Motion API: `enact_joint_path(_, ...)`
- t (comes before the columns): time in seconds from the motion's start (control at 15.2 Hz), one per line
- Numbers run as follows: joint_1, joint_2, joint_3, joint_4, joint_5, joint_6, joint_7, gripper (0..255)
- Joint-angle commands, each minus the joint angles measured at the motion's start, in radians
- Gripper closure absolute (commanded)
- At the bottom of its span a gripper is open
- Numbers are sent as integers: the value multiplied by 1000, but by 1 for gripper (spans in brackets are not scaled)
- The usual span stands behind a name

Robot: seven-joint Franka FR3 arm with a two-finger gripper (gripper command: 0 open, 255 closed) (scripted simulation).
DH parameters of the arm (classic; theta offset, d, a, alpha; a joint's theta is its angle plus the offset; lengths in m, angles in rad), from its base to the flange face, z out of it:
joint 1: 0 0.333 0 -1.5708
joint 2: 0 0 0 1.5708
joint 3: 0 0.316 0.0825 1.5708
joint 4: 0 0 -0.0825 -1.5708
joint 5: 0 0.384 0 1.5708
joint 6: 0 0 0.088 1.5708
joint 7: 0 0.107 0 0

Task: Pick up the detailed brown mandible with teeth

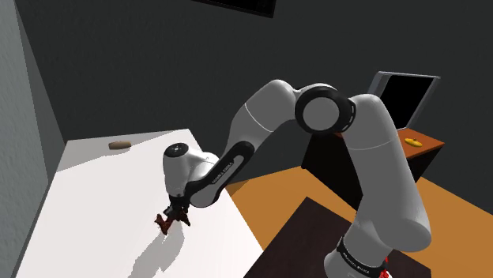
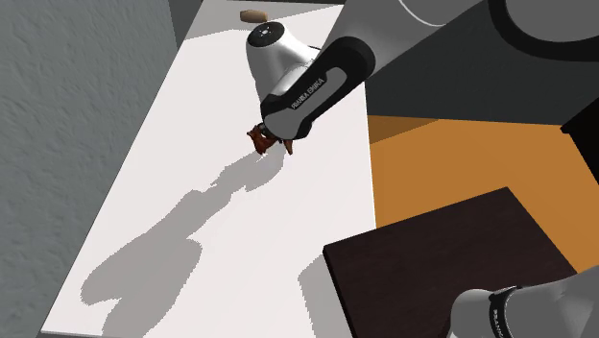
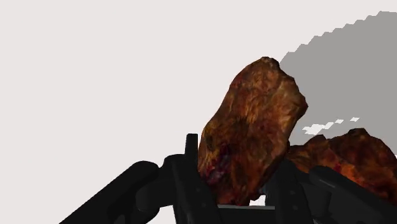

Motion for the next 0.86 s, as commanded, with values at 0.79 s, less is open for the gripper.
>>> enact_joint_path(0.79,-33,-122,38,-34,58,-142,-54,255)
